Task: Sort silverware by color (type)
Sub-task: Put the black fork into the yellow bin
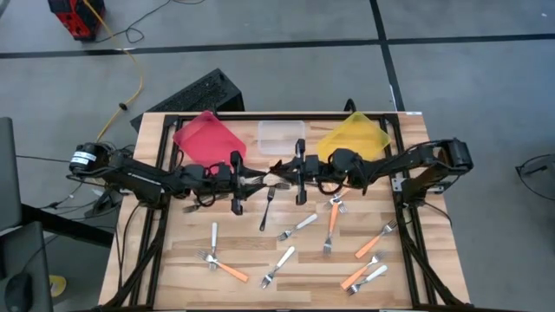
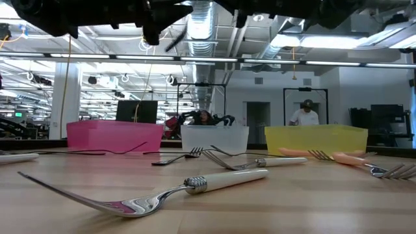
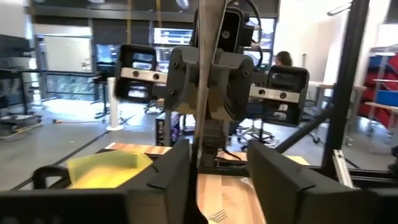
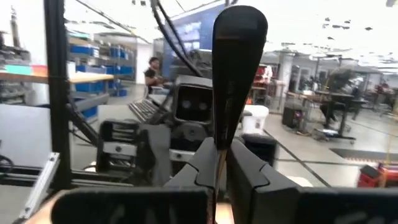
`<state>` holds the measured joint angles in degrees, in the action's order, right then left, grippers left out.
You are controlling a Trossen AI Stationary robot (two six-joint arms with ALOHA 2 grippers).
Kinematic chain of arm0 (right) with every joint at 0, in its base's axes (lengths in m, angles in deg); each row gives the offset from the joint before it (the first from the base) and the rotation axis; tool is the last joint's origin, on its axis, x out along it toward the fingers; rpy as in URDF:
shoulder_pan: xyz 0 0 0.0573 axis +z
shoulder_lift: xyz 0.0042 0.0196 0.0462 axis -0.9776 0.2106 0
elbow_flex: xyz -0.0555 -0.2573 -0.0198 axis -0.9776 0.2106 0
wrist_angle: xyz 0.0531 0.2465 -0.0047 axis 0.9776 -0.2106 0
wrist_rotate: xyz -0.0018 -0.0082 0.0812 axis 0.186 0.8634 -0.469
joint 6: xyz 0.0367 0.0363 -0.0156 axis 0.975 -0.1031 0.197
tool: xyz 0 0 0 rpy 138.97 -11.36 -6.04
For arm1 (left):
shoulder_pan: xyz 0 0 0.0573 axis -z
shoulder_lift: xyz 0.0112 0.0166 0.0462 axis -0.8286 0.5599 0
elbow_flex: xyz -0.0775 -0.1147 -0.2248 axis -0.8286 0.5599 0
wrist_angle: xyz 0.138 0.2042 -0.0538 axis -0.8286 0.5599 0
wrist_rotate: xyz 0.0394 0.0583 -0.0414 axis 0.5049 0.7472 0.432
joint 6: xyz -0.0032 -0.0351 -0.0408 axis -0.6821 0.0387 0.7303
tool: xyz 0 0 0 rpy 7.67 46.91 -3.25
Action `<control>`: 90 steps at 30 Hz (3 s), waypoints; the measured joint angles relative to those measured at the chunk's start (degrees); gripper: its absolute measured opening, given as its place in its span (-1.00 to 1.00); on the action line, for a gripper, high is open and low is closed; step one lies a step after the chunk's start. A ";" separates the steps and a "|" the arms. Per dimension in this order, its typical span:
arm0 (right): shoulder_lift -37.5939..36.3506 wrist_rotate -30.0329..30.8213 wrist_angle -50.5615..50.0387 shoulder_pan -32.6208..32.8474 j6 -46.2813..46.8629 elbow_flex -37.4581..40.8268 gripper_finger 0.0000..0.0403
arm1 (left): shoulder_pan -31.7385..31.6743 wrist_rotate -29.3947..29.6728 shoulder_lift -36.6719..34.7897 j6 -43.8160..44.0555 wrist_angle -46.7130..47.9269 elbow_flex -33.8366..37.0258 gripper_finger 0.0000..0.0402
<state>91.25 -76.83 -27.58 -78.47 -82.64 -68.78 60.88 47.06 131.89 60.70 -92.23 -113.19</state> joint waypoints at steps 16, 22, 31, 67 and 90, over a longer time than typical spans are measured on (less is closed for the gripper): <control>-15.73 35.09 -40.46 -3.27 -8.91 0.17 -0.82 | 0.00 7.18 -15.16 6.37 22.71 0.00 0.09; -16.97 53.64 -53.69 -2.29 -12.02 0.68 -0.82 | 0.00 7.59 -17.03 7.59 26.47 0.00 0.08; -15.31 69.63 -58.60 -3.17 -12.55 8.65 -0.79 | 0.18 7.57 -16.99 7.66 26.77 0.00 0.08; -15.26 39.53 -73.61 -14.83 -25.29 18.05 -0.75 | 0.18 7.42 -16.96 8.77 29.25 0.00 0.08; -15.29 30.40 -73.01 -21.72 -26.41 18.01 -0.68 | 0.18 7.51 -16.94 8.84 29.88 0.00 0.08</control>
<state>75.96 -46.43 -100.59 -100.19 -109.05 -50.77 61.05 54.57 114.95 69.54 -62.35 -113.19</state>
